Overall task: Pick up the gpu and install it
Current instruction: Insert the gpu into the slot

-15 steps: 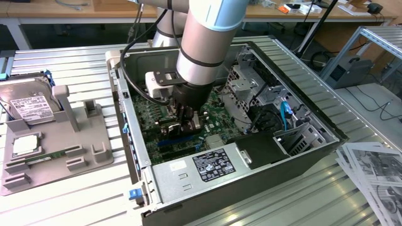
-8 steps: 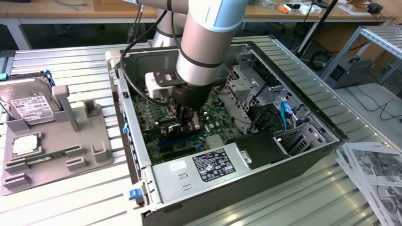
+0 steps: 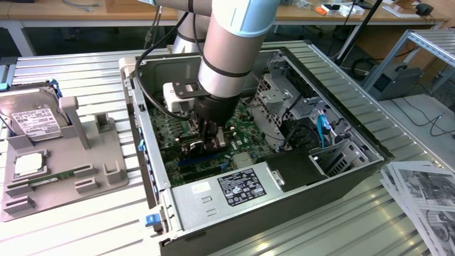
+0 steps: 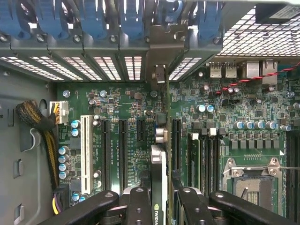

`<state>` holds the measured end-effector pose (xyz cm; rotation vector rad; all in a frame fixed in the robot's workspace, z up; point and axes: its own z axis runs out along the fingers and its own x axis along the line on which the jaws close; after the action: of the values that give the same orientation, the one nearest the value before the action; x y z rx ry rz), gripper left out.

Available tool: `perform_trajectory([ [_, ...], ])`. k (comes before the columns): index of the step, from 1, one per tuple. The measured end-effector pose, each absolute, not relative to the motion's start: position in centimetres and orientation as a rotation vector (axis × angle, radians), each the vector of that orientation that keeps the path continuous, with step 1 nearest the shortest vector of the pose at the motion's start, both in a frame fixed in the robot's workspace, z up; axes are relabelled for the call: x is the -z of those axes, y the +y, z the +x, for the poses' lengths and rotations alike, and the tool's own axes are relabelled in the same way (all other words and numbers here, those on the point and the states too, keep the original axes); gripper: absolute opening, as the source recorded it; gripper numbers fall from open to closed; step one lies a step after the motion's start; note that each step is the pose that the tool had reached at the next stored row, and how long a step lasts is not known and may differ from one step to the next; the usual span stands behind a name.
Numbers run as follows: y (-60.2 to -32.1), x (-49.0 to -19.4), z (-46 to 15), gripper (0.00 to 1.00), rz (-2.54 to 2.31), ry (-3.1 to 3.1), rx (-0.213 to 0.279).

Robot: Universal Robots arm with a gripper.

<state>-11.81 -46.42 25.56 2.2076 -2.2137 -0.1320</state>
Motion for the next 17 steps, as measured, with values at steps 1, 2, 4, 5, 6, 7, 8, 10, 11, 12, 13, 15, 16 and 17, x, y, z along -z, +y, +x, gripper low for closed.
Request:
perform_trajectory([
  [1, -46.43, -25.56, -11.81, 0.27, 2.207, -2.214, 0.132],
  [2, -46.43, -25.57, -11.81, 0.27, 2.208, -2.214, 0.132],
  [4, -46.44, -25.5, -11.82, 0.27, 2.207, -2.214, 0.131],
  [5, -46.43, -25.34, -11.82, 0.27, 2.207, -2.214, 0.132],
  [6, -46.43, -25.3, -11.82, 0.27, 2.207, -2.214, 0.132],
  [7, -46.43, -25.29, -11.82, 0.27, 2.208, -2.214, 0.132],
  [8, -46.43, -25.29, -11.82, 0.27, 2.208, -2.214, 0.132],
  [10, -46.43, -25.29, -11.82, 0.27, 2.208, -2.214, 0.132],
  [11, -46.43, -25.29, -11.82, 0.27, 2.208, -2.214, 0.132],
  [12, -46.43, -25.29, -11.82, 0.27, 2.208, -2.214, 0.132],
  [13, -46.42, -25.38, -11.81, 0.27, 2.208, -2.215, 0.133],
  [15, -46.42, -25.77, -11.8, 0.27, 2.208, -2.215, 0.133],
  [16, -46.42, -25.97, -11.81, 0.27, 2.208, -2.214, 0.133],
  [17, -46.42, -26.0, -11.81, 0.27, 2.208, -2.214, 0.133],
])
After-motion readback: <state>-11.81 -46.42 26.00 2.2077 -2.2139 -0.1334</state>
